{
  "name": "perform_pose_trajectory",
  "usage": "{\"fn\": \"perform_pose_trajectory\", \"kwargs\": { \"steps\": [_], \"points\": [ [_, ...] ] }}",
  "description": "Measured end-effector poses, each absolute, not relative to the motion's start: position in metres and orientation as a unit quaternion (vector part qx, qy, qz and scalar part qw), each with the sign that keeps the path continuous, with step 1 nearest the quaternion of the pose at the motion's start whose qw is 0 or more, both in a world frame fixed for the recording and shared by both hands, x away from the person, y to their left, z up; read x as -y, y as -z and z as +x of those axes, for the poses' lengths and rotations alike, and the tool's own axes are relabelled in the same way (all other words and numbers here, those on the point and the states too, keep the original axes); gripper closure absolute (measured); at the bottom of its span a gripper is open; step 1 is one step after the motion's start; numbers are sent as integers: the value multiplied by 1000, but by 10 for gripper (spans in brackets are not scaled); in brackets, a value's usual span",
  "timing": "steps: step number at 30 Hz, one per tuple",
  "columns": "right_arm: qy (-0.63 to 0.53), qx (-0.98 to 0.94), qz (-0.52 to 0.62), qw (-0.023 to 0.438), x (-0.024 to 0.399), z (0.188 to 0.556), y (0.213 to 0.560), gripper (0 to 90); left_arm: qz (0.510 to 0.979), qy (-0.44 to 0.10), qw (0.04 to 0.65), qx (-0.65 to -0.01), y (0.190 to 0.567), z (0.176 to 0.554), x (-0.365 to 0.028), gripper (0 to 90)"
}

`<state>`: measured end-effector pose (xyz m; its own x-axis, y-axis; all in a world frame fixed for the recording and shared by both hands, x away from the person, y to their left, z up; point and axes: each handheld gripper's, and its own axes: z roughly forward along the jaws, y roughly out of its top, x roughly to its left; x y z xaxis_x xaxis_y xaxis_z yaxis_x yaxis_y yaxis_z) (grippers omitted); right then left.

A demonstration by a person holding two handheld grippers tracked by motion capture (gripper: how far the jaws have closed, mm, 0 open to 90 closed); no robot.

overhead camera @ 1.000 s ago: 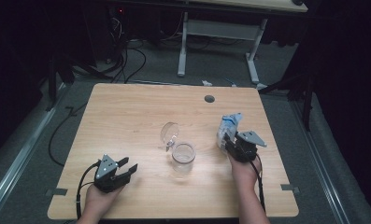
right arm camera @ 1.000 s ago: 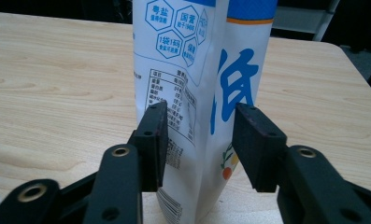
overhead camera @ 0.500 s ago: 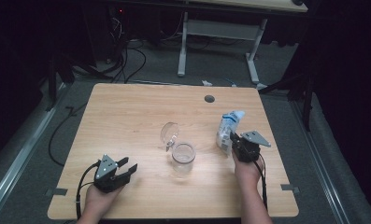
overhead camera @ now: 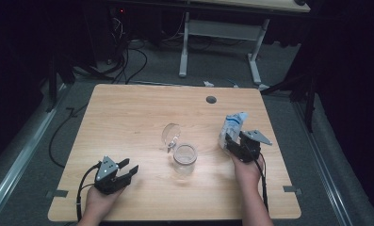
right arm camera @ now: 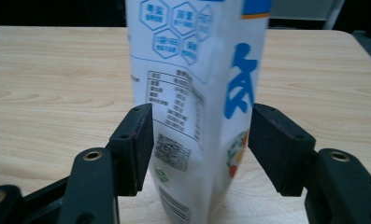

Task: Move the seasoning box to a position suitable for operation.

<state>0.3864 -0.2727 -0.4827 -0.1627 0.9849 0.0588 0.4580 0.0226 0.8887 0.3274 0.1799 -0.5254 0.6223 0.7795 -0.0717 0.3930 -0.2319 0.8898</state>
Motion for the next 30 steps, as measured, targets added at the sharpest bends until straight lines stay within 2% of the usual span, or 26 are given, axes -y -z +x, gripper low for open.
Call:
{"fn": "perform_pose_trajectory", "kwargs": {
  "steps": [4, 7, 11, 14, 17, 30],
  "points": [
    [-406, -642, 561, 328, 267, 389, 482, 441, 759, -200, 485, -386, 525, 327, -181, 516],
    [-403, -644, 558, 334, 265, 389, 481, 517, 759, -200, 485, -386, 525, 328, -181, 515],
    [-400, -647, 551, 343, 266, 387, 480, 639, 759, -198, 485, -386, 525, 328, -181, 515],
    [-400, -649, 547, 345, 267, 386, 478, 774, 759, -198, 485, -387, 525, 328, -181, 515],
    [-411, -656, 541, 327, 272, 387, 478, 845, 757, -198, 487, -389, 526, 328, -182, 515],
    [-428, -666, 523, 317, 275, 384, 479, 893, 759, -194, 492, -379, 525, 327, -182, 495]
  ]
}}
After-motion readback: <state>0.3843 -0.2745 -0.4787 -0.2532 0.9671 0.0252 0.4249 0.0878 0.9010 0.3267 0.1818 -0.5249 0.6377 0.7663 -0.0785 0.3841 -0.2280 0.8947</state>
